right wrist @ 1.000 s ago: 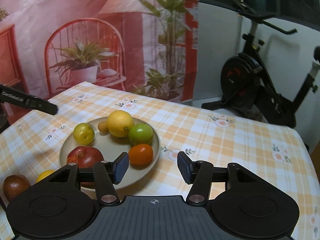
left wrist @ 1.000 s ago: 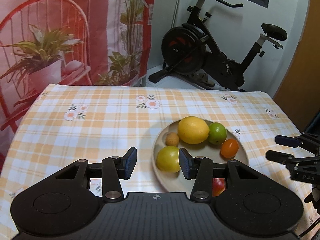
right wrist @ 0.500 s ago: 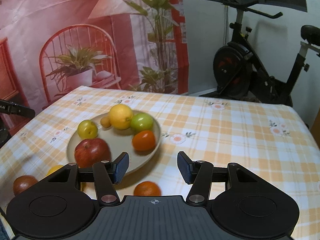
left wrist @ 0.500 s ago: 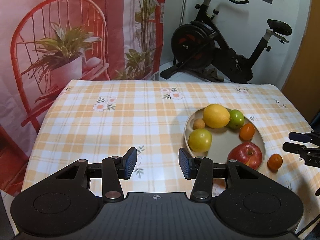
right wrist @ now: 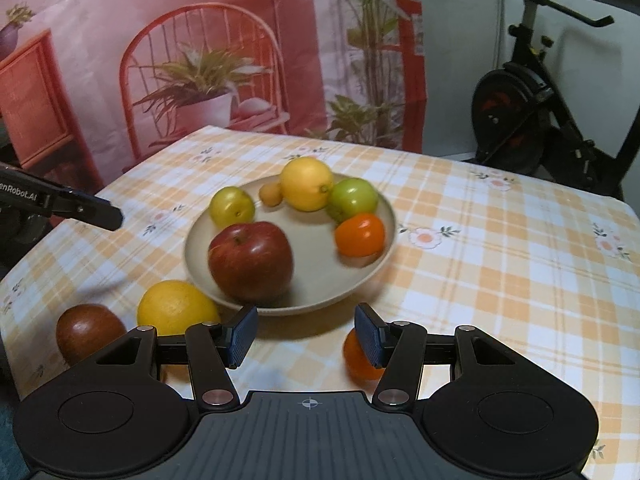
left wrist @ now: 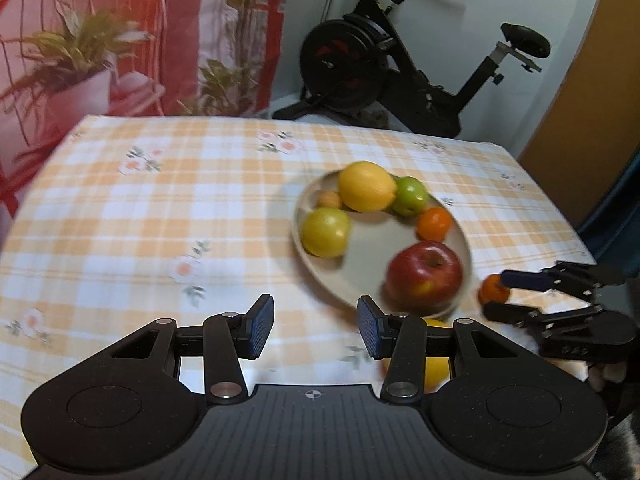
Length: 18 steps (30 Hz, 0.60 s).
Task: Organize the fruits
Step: 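Withdraw both open tools from the plate toward the remaining loose fruit, then close the left tool on the large lemon lying beside the plate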
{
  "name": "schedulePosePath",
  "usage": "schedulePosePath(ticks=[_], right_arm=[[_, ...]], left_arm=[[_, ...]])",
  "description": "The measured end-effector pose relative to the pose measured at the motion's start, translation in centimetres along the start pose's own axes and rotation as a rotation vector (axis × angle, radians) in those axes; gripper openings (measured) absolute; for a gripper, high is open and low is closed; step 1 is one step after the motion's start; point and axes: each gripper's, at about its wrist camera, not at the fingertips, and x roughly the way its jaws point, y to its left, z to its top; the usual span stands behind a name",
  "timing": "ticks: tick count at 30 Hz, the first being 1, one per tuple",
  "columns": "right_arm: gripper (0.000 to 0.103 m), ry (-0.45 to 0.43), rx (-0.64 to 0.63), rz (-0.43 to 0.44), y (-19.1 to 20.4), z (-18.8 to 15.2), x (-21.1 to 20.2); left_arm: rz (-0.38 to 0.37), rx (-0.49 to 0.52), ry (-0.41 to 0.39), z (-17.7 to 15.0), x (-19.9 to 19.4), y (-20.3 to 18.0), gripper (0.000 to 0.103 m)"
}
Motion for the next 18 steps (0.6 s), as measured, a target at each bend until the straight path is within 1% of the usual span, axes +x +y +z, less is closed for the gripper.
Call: schedulePosePath(ticks=[3,7,18], right_arm=[[0.050,0.030,-0.023,0.012,0.4,-0.1,0.3],[0.050,0.079,-0.085,0.028,1.6,-0.5,1.0],[0.049,0.137,-0.153,0.094,3.4,-0.7,2.1]], left_arm=[[-0.040,-0.016,0.019,-0.4,0.6,-0.6,0.048],[-0.083,-0.041,0.054,-1.1,1.7,-1.2,0.048],[-0.168,-0.063,0.088,-1.4,2.9,-2.7,0.047]])
